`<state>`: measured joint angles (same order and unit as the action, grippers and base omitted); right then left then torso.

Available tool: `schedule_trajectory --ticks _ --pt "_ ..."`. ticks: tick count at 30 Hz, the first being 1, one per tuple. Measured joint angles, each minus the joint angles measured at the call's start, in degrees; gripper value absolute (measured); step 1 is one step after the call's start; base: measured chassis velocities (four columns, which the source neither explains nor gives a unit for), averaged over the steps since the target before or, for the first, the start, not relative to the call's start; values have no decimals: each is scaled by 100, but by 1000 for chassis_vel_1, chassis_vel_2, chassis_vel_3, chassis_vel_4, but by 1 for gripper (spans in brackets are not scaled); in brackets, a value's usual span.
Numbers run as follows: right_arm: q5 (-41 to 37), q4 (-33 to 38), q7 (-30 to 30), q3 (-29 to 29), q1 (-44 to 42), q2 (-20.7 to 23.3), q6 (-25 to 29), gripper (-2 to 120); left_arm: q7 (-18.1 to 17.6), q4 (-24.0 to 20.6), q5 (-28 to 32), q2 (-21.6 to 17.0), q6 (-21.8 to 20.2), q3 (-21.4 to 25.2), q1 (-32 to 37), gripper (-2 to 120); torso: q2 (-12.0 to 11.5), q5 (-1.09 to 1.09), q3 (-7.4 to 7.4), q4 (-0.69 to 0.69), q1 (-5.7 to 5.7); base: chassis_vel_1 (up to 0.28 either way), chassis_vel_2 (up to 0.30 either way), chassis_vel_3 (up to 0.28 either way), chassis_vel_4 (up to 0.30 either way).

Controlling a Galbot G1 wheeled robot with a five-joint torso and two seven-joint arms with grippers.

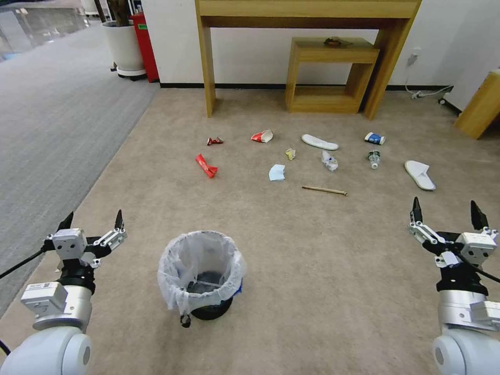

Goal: Pick up the trash bin and place the garbage on the floor into it.

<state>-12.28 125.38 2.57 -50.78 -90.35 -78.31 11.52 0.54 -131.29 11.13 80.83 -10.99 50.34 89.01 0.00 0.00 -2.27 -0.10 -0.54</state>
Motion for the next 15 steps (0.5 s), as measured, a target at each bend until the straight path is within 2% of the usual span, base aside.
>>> schedule_trajectory --ticks 15 --pt "-2 -43 -3 1 16 -4 33 100 106 40 -70 39 9 -48 39 100 0 0 -1 0 0 -107 113 109 -113"
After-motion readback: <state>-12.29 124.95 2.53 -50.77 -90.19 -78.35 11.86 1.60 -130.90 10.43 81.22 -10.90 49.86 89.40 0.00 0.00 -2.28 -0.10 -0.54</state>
